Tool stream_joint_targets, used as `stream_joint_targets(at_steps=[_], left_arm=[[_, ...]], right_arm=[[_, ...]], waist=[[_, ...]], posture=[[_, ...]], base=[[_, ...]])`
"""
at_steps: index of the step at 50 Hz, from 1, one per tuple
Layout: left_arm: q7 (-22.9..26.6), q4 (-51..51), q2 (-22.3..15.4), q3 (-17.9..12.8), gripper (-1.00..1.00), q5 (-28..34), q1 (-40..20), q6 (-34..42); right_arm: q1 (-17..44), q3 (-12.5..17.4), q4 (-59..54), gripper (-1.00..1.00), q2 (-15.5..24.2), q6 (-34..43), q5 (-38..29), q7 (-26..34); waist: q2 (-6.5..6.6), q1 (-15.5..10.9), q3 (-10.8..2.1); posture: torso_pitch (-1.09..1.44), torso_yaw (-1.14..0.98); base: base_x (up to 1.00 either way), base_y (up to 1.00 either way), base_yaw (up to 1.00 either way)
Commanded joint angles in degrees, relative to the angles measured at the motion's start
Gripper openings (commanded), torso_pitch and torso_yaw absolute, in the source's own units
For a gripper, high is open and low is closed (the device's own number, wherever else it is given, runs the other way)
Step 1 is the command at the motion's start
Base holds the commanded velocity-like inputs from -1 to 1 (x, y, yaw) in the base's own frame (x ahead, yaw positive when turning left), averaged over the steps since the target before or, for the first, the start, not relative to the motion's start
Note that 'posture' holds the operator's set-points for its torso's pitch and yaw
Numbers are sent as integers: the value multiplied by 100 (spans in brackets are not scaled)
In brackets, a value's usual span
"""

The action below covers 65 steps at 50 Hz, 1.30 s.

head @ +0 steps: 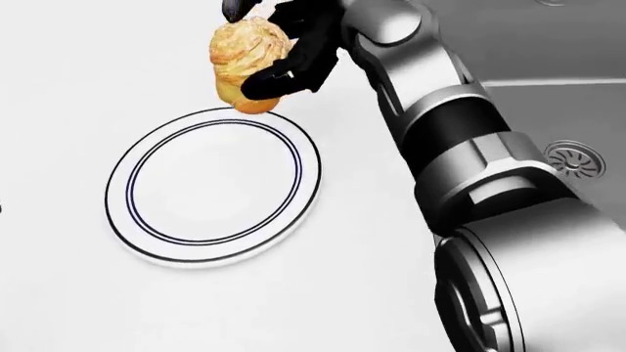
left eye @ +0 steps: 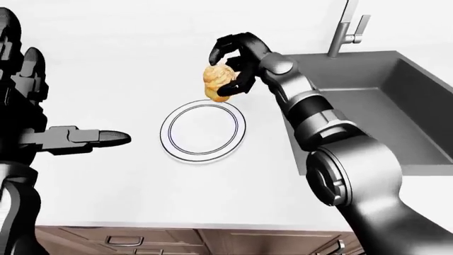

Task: Place the pastries on the plates.

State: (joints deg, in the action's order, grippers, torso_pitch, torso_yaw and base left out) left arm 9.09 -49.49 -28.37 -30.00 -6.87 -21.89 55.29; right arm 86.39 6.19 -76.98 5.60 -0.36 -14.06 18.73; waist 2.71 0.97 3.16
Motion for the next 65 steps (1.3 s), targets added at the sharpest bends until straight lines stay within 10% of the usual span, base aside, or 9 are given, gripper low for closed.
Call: stream_joint_targets(at_steps=[1,36,43,65], left_arm=[[-25,-90,-72,-41,100,47,-90,-186],[66,-95,-65,-50,100,132,-112,-172],[75,-113,-50,-64,100,150,-75,-187],[145,-169,-12,-171,100,201,56,-218]], right_arm=[[280,23,288,-100,36,-144,97,138],[-195,-349,696,-100,-331,-23,314,1813],[-229,-400,675,-52,-344,-119,209,1772],[-298,-397,619,11,-424,-254,3,1700]], waist=[[37,5,-165],[109,44,-180],[119,48,-178],[123,46,-187]], posture=[[0,0],[0,0],[0,0],[0,0]], base=[[0,0,0],[0,0,0],[0,0,0],[0,0,0]])
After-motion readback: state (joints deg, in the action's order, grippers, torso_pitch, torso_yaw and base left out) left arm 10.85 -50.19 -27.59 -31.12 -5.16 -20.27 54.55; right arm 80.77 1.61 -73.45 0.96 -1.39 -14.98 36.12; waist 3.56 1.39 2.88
